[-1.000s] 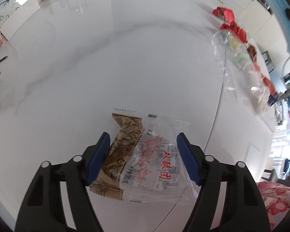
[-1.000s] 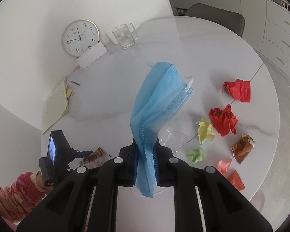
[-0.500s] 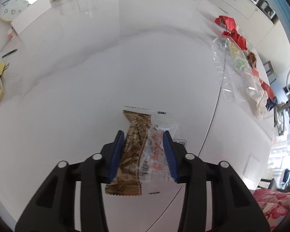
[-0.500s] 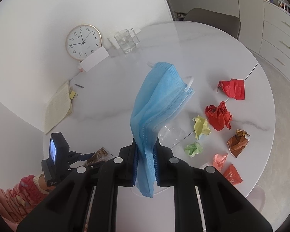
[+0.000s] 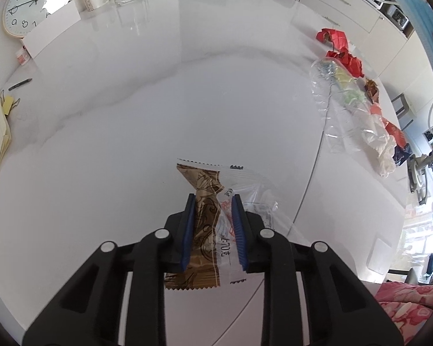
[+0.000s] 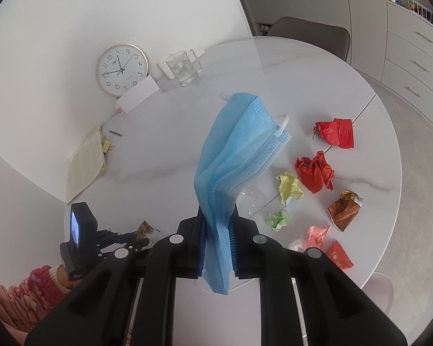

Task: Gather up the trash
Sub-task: 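Drop the mask and wrapper bag into the wastebasket, opening both tools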

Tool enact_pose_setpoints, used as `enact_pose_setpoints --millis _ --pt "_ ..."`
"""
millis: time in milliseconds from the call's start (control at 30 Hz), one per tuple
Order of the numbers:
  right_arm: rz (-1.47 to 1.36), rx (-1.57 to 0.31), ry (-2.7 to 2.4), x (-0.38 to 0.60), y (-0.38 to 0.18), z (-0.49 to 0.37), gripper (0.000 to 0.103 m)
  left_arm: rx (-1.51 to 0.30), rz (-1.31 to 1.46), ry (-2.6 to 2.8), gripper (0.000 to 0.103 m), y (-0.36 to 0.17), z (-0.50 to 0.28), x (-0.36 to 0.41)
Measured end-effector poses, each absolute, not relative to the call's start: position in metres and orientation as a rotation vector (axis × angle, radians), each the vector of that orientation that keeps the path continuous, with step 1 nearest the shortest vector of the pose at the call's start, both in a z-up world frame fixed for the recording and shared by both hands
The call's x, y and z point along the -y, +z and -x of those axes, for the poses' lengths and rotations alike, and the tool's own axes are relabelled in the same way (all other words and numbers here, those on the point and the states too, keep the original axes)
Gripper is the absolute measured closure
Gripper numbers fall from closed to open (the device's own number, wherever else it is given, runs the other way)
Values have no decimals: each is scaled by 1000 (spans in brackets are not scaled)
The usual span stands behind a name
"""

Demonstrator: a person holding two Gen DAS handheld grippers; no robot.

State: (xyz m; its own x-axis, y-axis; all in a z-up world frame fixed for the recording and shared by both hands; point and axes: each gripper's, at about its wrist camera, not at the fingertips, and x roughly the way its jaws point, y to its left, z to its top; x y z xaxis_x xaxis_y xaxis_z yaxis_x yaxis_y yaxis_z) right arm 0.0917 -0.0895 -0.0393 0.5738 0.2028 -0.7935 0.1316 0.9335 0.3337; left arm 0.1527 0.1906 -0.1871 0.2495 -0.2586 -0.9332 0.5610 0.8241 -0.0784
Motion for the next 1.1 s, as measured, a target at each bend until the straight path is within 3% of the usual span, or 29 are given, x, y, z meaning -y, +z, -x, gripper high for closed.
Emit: enact_pose_setpoints --millis 300,467,700,900,967,1033,1067,1100 --pt "-384 -881 -48 129 -25 -25 87 -1140 -245 -643 81 -137 -129 -163" --pt "-415 -914 -207 180 -50 50 87 -1084 -256 -765 81 -102 -95 -113" --pt "-540 -1115 -447 258 -171 142 87 -1074 -271 -982 81 -79 -39 -19" --pt "-621 -1264 -436 285 -288 167 86 -1092 -391 -1110 81 -87 15 73" --pt "-629 -1311 -432 292 -320 170 81 -1102 -432 -1125 81 -94 29 98" --pt "-644 -1333 -442 299 -337 172 64 -1116 -475 -1142 81 -104 44 125" --pt "-648 -1340 -458 305 -341 177 48 -1123 -491 -1144 81 -110 50 136" --pt "-654 -1334 -467 308 -340 179 42 -1131 -499 -1146 81 -114 55 144"
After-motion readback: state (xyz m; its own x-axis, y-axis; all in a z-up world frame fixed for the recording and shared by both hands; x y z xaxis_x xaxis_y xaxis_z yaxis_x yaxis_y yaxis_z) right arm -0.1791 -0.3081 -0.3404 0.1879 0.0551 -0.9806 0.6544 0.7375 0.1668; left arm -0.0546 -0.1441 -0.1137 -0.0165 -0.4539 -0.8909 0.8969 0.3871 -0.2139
